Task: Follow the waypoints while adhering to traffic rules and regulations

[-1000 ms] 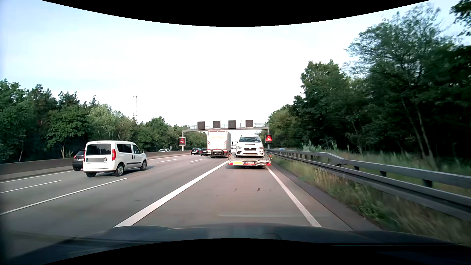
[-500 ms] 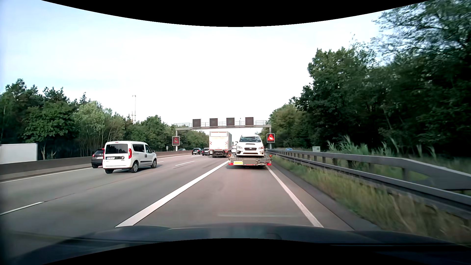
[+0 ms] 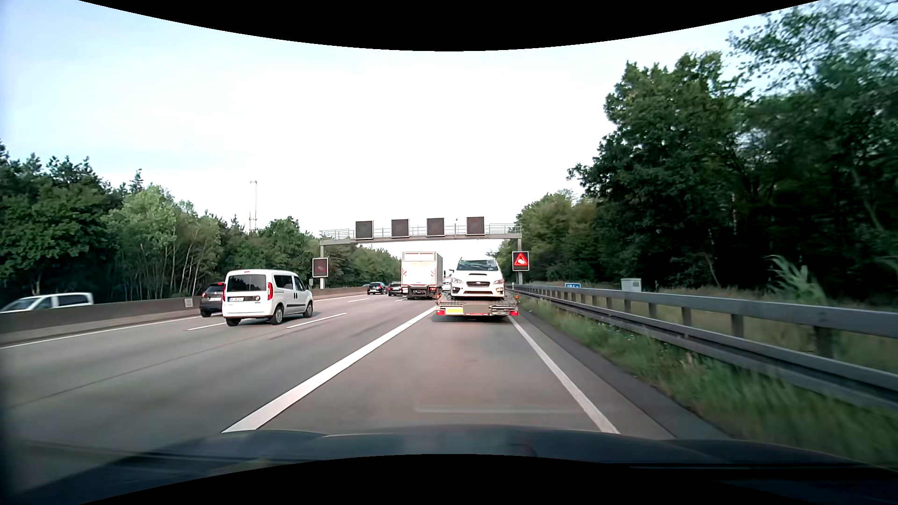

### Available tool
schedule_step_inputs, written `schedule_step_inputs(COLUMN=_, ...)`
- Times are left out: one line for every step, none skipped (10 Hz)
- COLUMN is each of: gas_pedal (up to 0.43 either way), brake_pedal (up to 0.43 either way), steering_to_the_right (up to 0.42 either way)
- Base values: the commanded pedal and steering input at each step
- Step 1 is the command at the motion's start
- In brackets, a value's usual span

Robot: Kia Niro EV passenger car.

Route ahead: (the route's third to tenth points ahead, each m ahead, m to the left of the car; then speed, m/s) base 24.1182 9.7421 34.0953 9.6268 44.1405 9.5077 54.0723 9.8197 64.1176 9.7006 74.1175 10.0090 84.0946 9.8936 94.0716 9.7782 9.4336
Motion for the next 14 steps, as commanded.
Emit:
schedule_step_inputs(gas_pedal=0.087, brake_pedal=0.000, steering_to_the_right=-0.004)
schedule_step_inputs(gas_pedal=0.067, brake_pedal=0.000, steering_to_the_right=-0.004)
schedule_step_inputs(gas_pedal=0.047, brake_pedal=0.000, steering_to_the_right=-0.004)
schedule_step_inputs(gas_pedal=0.028, brake_pedal=0.000, steering_to_the_right=-0.004)
schedule_step_inputs(gas_pedal=0.008, brake_pedal=0.000, steering_to_the_right=-0.004)
schedule_step_inputs(gas_pedal=0.000, brake_pedal=0.000, steering_to_the_right=-0.004)
schedule_step_inputs(gas_pedal=0.000, brake_pedal=0.000, steering_to_the_right=-0.004)
schedule_step_inputs(gas_pedal=0.000, brake_pedal=0.000, steering_to_the_right=-0.003)
schedule_step_inputs(gas_pedal=0.000, brake_pedal=0.000, steering_to_the_right=-0.004)
schedule_step_inputs(gas_pedal=0.000, brake_pedal=0.000, steering_to_the_right=-0.004)
schedule_step_inputs(gas_pedal=0.000, brake_pedal=0.000, steering_to_the_right=-0.004)
schedule_step_inputs(gas_pedal=0.000, brake_pedal=0.000, steering_to_the_right=-0.004)
schedule_step_inputs(gas_pedal=0.000, brake_pedal=0.000, steering_to_the_right=-0.003)
schedule_step_inputs(gas_pedal=0.000, brake_pedal=0.000, steering_to_the_right=-0.004)
